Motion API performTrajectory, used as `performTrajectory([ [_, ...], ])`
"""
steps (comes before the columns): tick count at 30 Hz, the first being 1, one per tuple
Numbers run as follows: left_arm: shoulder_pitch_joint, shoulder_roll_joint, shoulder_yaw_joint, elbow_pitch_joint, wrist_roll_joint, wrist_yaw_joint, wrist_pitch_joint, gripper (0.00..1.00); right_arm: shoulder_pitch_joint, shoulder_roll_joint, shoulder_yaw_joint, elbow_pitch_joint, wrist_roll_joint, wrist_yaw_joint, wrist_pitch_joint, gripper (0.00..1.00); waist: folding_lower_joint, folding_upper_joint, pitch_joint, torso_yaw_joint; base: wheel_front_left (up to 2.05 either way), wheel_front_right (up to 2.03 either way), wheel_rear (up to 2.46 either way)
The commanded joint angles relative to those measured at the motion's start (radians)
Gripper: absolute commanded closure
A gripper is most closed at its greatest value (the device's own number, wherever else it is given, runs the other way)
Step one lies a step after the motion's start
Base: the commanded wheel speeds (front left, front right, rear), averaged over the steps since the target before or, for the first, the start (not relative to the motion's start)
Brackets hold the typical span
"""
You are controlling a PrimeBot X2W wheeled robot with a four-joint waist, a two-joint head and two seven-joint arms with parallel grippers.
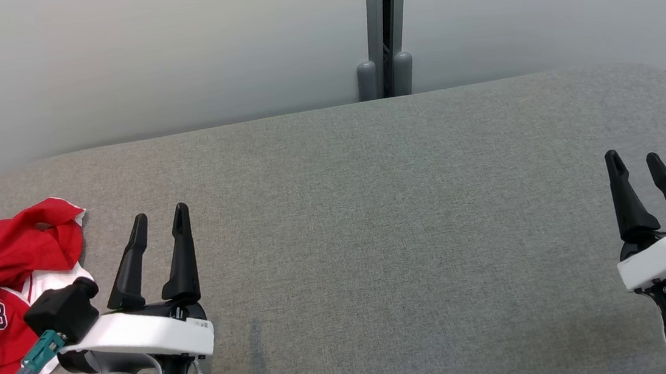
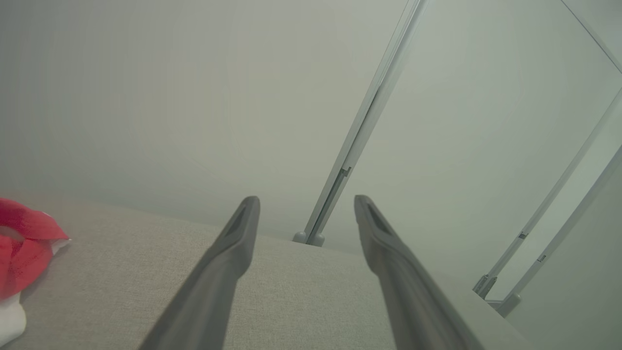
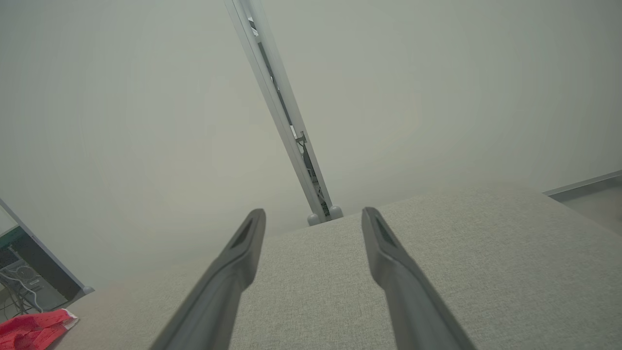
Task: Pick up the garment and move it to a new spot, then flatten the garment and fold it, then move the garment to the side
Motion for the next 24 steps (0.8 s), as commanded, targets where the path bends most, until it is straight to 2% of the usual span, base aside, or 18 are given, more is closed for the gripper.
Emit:
performTrajectory([
  [1, -0.009, 0.007, 0.006, -0.013, 0.019, 0.007, 0.0, 0.0, -0.004, -0.01, 0.005, -0.014, -0.02, 0.002, -0.011, 0.0, 0.0, 0.0, 0.0, 0.0, 0.0, 0.0, 0.0],
  [24, 0.027, 0.028, 0.034, 0.017, 0.21, 0.054, 0.051, 0.0, 0.031, 0.022, 0.045, 0.023, -0.218, 0.002, -0.073, 0.0, 0.0, 0.0, 0.006, 0.002, 0.0, 0.0, 0.0],
])
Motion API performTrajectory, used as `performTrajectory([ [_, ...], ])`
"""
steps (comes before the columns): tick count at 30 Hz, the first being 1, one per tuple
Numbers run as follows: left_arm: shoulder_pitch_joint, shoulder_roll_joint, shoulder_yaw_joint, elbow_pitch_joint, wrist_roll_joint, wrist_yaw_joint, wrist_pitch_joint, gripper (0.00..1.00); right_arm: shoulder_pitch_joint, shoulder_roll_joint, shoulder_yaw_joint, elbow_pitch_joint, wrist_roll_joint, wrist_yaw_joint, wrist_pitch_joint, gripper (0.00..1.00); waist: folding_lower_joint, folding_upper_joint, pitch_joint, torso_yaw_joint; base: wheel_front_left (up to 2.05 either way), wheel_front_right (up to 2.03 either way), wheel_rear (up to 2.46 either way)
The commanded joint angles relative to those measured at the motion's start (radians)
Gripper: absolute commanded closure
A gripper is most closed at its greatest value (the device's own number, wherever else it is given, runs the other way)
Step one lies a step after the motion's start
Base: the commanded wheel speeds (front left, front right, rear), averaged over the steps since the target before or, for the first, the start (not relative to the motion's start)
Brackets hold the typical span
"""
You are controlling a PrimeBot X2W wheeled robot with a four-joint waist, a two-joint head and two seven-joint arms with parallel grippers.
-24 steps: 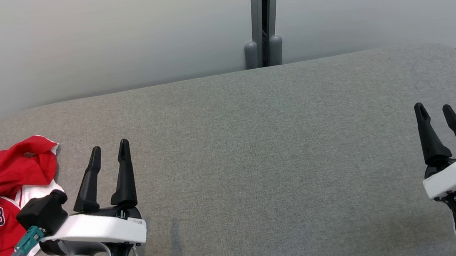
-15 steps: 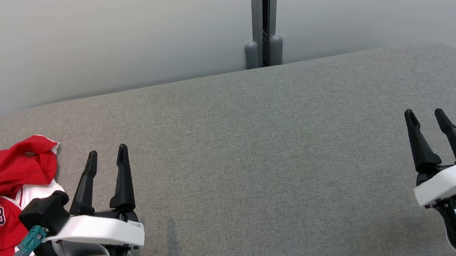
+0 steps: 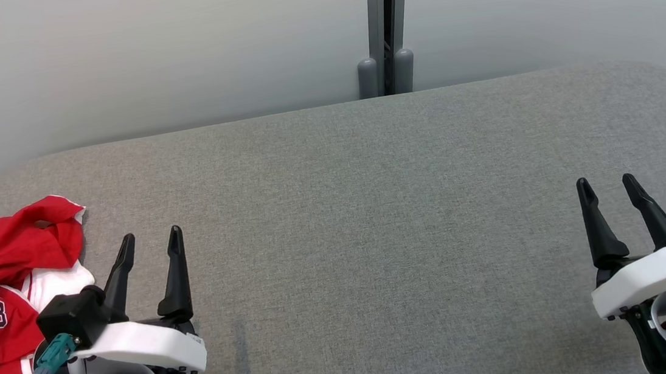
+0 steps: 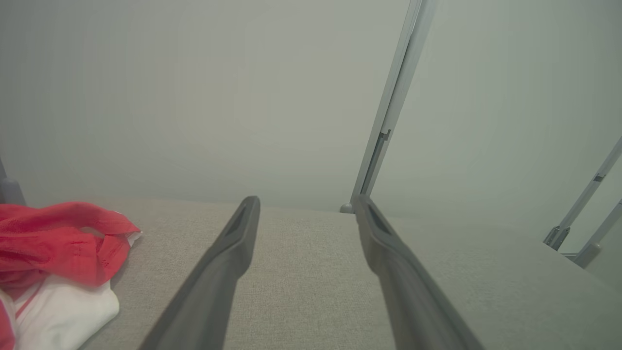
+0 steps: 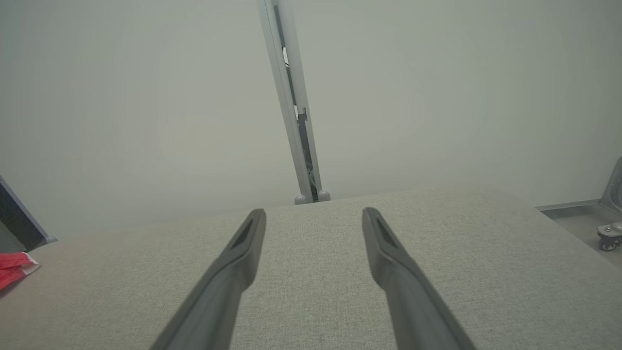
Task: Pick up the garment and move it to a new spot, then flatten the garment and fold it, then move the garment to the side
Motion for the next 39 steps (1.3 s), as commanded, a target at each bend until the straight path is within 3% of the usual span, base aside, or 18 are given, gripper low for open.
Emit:
performTrajectory([
  [1, -0.001, 0.01, 0.005, -0.004, 0.027, 0.006, 0.002, 0.0, 0.0, -0.004, 0.001, -0.004, -0.023, 0.002, -0.013, 0.0, 0.0, 0.0, 0.0, 0.001, 0.0, 0.0, 0.0],
  [39, 0.038, 0.013, 0.034, 0.002, 0.198, 0.05, 0.091, 0.0, 0.054, 0.042, -0.003, -0.025, -0.191, 0.002, -0.048, 0.0, 0.0, 0.0, 0.01, 0.004, 0.0, 0.0, 0.0],
])
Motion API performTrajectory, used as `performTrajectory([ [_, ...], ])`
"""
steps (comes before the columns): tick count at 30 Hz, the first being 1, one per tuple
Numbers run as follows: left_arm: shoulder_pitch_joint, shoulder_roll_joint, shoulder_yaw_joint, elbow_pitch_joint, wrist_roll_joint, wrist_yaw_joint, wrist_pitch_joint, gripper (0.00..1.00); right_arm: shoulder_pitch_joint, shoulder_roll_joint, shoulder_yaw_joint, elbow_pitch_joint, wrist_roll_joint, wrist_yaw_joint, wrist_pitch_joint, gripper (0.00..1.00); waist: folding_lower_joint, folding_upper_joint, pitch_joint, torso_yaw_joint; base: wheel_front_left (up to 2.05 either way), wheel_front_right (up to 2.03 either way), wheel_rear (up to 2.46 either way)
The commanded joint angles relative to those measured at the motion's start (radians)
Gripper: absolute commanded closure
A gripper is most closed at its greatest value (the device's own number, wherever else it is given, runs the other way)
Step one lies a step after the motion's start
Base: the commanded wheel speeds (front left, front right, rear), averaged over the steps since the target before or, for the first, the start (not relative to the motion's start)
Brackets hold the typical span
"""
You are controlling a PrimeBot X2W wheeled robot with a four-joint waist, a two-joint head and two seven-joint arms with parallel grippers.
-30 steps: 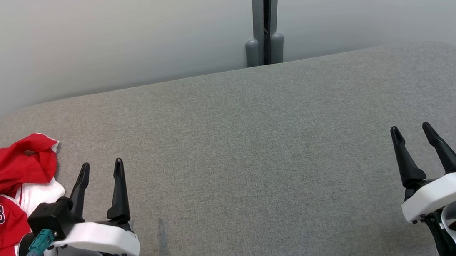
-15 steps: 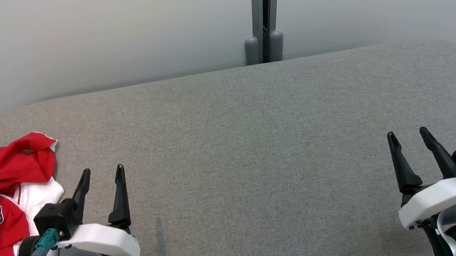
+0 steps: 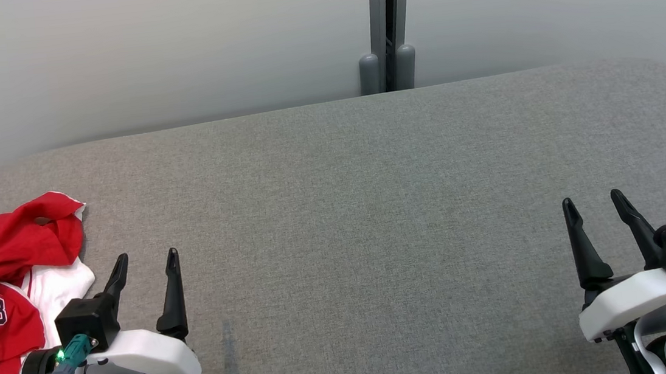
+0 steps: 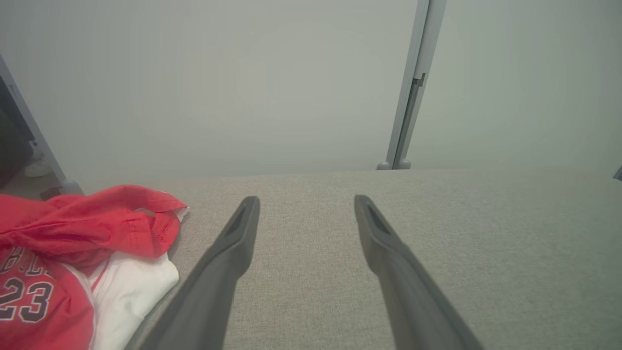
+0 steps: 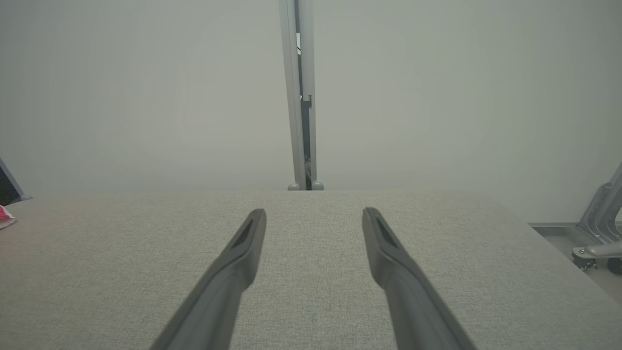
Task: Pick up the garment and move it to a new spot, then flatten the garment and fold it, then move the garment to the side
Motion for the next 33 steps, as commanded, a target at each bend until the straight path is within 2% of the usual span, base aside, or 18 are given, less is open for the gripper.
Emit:
performTrajectory([
  [1, 0.005, 0.007, 0.005, -0.004, 0.009, 0.005, 0.0, 0.0, 0.007, -0.001, -0.004, -0.006, -0.002, 0.002, -0.005, 0.0, 0.0, 0.0, 0.0, 0.0, 0.0, 0.0, 0.0],
  [18, -0.012, 0.003, -0.005, -0.006, -0.019, 0.008, -0.006, 0.0, 0.017, 0.005, -0.036, -0.014, 0.012, 0.002, 0.006, 0.0, 0.0, 0.0, -0.007, 0.025, 0.0, 0.0, 0.0],
  [27, -0.027, 0.005, -0.002, -0.011, -0.026, 0.016, -0.018, 0.0, 0.018, 0.006, -0.022, -0.058, 0.008, 0.002, 0.016, 0.0, 0.0, 0.0, -0.006, 0.112, 0.0, 0.0, 0.0],
  [33, -0.037, 0.011, 0.009, -0.014, -0.035, 0.023, -0.028, 0.0, 0.02, 0.006, 0.002, -0.095, 0.016, 0.002, 0.024, 0.0, 0.0, 0.0, -0.006, 0.199, 0.0, 0.0, 0.0],
])
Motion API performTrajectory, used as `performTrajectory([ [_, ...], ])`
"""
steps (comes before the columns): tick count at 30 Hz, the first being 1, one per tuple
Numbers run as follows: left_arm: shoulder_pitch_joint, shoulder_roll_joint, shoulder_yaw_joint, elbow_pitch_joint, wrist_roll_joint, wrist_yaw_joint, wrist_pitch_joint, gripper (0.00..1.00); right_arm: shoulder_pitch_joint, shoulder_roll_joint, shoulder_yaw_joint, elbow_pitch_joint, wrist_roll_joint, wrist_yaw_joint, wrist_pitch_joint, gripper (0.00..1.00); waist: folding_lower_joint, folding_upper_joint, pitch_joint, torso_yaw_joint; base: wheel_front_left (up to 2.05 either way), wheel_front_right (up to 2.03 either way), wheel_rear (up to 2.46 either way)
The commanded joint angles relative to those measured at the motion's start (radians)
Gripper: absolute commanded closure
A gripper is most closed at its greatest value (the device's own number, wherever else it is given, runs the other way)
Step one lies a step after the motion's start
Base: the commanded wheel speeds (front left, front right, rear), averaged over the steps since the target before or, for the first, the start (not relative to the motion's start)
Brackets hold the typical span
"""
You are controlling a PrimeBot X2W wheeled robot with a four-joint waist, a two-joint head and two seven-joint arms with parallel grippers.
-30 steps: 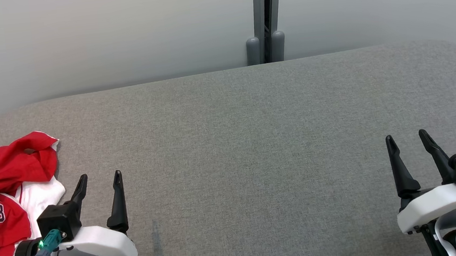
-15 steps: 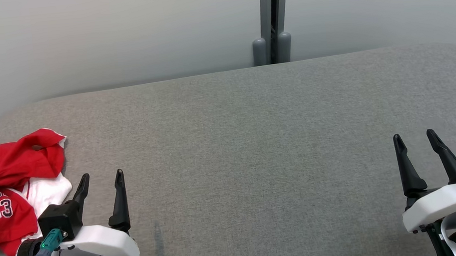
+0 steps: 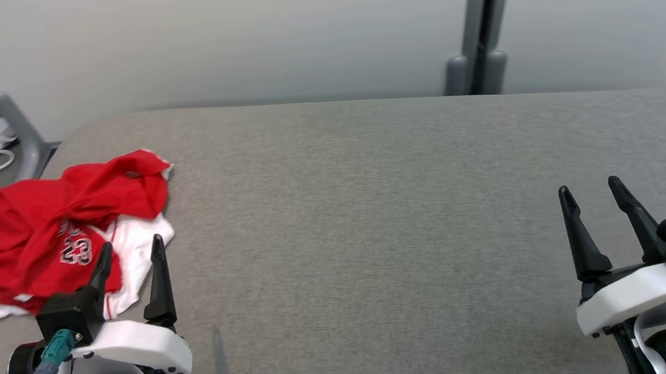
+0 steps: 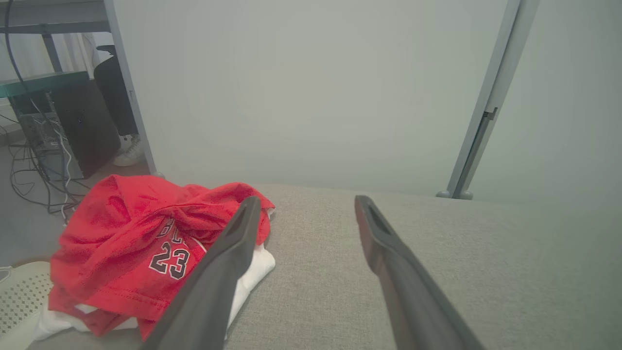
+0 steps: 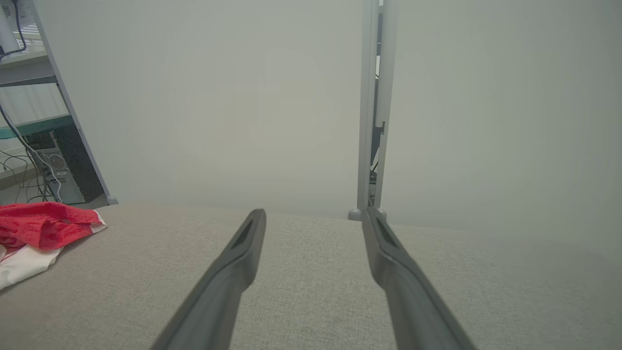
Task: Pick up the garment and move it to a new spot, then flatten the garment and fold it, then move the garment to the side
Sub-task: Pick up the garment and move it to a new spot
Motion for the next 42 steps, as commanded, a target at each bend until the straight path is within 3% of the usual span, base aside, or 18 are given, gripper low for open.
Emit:
performTrajectory([
  [1, -0.019, 0.005, 0.007, -0.003, -0.007, 0.006, -0.005, 0.0, 0.003, -0.003, 0.006, -0.009, 0.005, 0.001, 0.004, 0.0, 0.0, 0.0, 0.001, 0.043, 0.0, 0.0, 0.0],
  [11, -0.012, 0.016, 0.034, -0.002, -0.028, 0.022, -0.019, 0.0, 0.01, -0.003, 0.043, -0.039, 0.023, 0.001, 0.015, 0.0, 0.0, 0.0, -0.003, 0.175, 0.0, 0.0, 0.0],
  [18, -0.003, 0.024, 0.04, -0.006, -0.035, 0.029, -0.02, 0.0, 0.013, -0.003, 0.057, -0.043, 0.033, 0.001, 0.023, 0.0, 0.0, 0.0, -0.003, 0.23, 0.0, 0.0, 0.0],
  [42, -0.078, 0.036, 0.034, -0.016, -0.051, 0.036, -0.027, 0.0, 0.004, -0.003, 0.046, -0.048, 0.011, 0.001, 0.038, 0.0, 0.0, 0.0, 0.019, 0.253, 0.0, 0.0, 0.0],
])
